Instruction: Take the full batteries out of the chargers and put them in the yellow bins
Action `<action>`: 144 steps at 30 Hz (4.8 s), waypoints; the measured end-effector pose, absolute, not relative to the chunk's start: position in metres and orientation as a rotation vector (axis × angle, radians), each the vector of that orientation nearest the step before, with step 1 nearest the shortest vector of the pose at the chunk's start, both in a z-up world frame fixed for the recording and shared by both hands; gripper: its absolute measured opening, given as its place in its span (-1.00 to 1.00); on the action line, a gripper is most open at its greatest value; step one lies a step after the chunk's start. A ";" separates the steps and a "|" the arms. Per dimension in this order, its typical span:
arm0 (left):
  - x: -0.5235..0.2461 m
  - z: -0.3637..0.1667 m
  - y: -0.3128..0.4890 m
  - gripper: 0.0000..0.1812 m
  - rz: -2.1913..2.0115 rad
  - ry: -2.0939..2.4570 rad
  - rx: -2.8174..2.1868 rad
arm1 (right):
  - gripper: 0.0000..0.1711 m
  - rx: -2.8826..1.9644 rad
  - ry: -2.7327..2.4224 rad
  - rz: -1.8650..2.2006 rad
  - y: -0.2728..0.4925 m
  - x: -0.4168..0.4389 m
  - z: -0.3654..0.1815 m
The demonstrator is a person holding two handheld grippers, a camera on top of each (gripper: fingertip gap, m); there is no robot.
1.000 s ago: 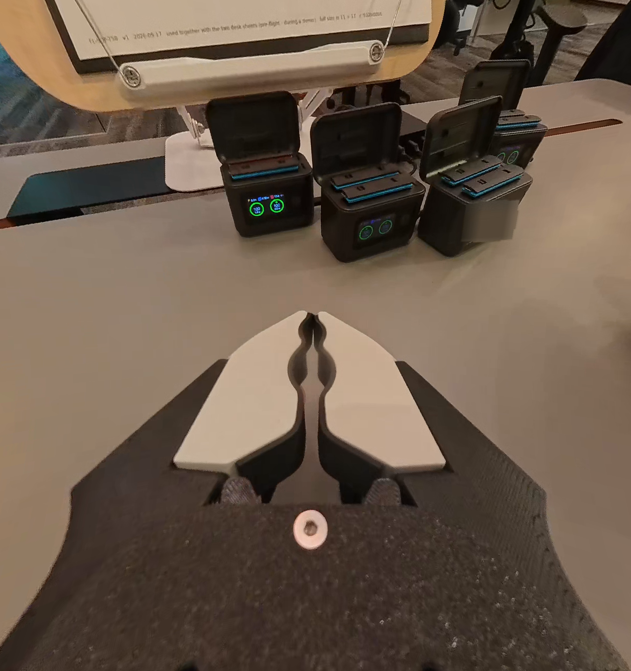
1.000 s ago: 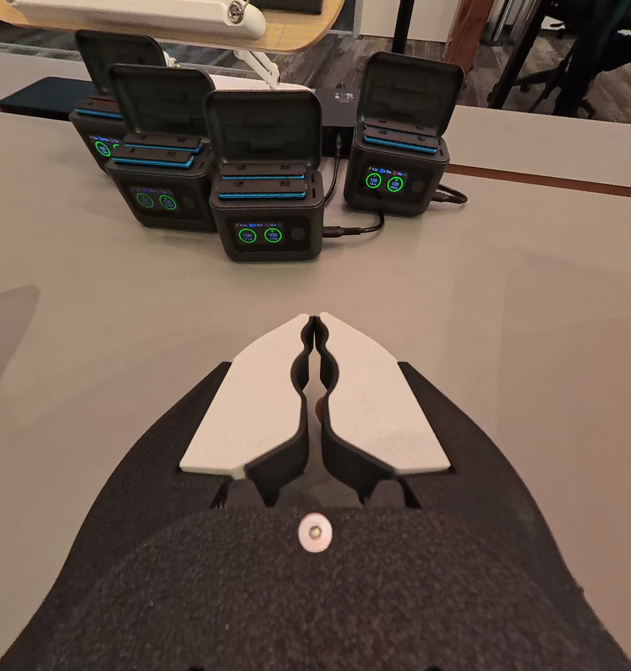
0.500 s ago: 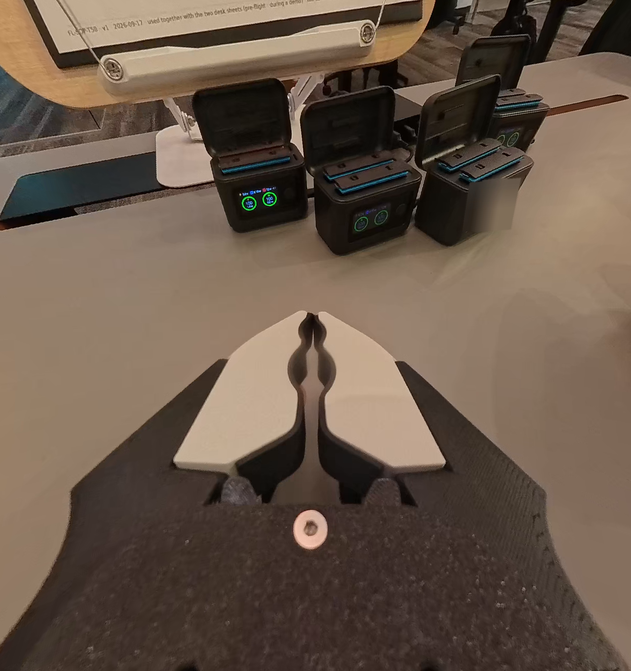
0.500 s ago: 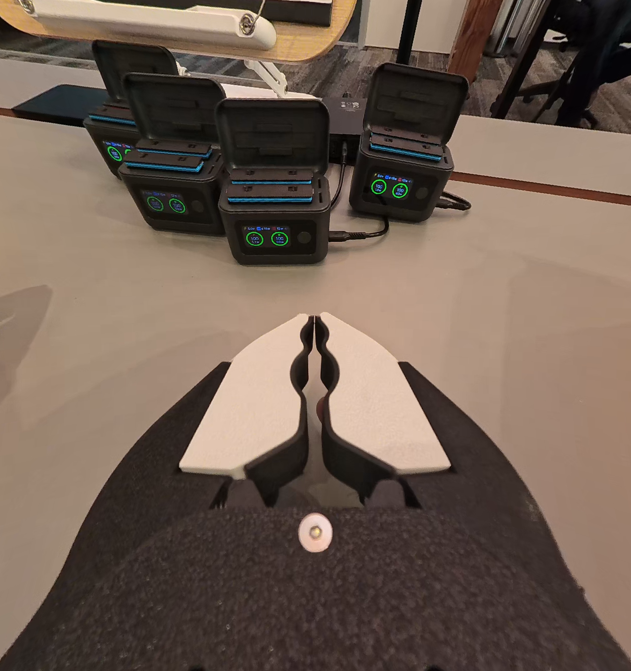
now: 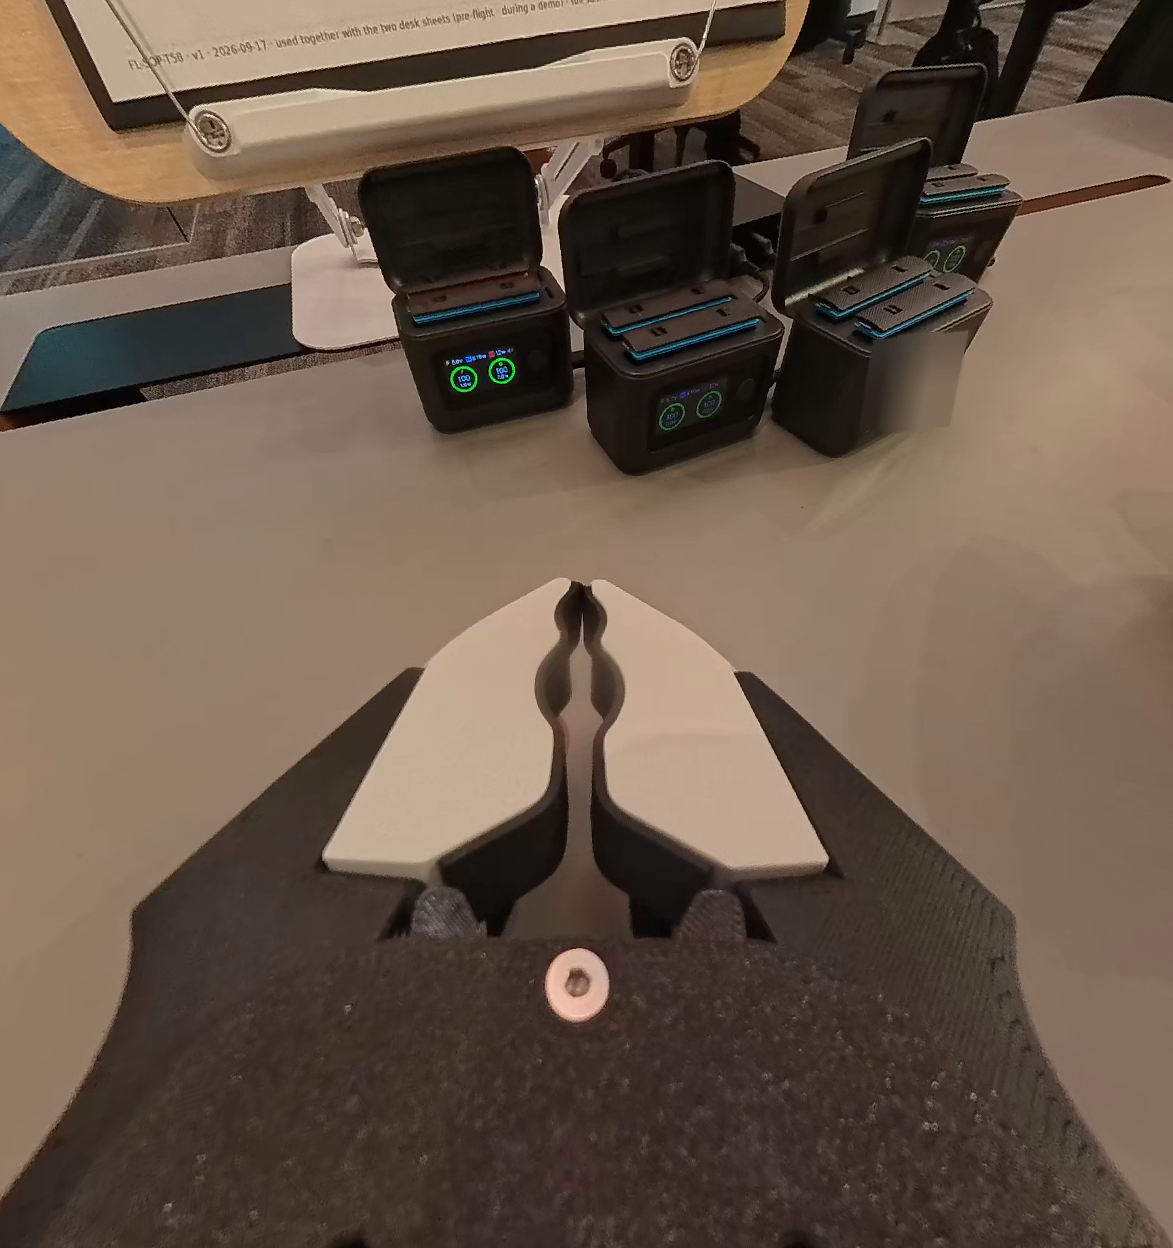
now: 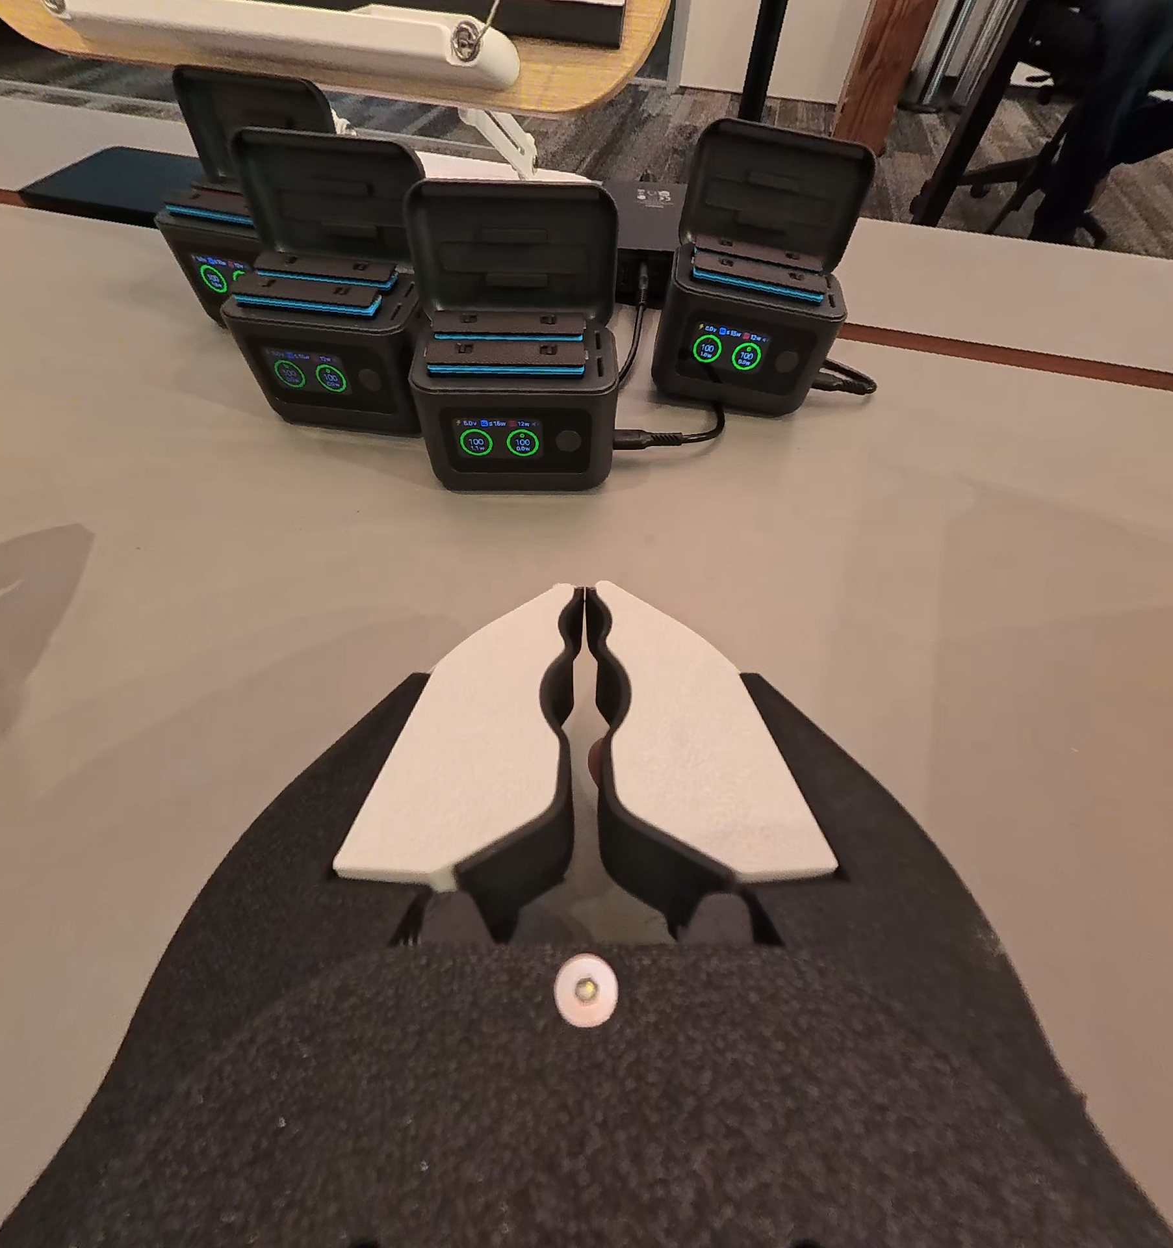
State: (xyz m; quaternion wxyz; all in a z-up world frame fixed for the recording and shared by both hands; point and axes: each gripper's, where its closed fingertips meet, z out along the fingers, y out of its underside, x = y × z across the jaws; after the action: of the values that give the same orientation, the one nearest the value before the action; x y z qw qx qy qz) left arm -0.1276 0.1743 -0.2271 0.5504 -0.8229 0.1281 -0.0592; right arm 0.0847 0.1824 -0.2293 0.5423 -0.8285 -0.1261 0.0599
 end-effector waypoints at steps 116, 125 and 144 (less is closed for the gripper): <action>-0.134 -0.264 0.229 -0.37 -0.427 0.992 -2.036 | -1.00 -1.914 -0.657 0.364 0.159 0.013 -0.232; -0.136 -0.262 0.232 -0.38 -0.400 0.960 -2.021 | -0.85 -1.836 -0.738 0.484 0.166 -0.039 -0.194; -0.137 -0.262 0.233 -0.38 -0.427 0.946 -2.037 | -0.30 -2.083 -0.883 0.341 0.235 -0.124 -0.220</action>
State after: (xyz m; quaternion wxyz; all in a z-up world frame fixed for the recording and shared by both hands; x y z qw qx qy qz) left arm -0.1368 0.2329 -0.2623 0.4146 -0.8107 0.3767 -0.1701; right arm -0.1238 0.2352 -0.2200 0.4142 -0.8287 -0.3512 0.1356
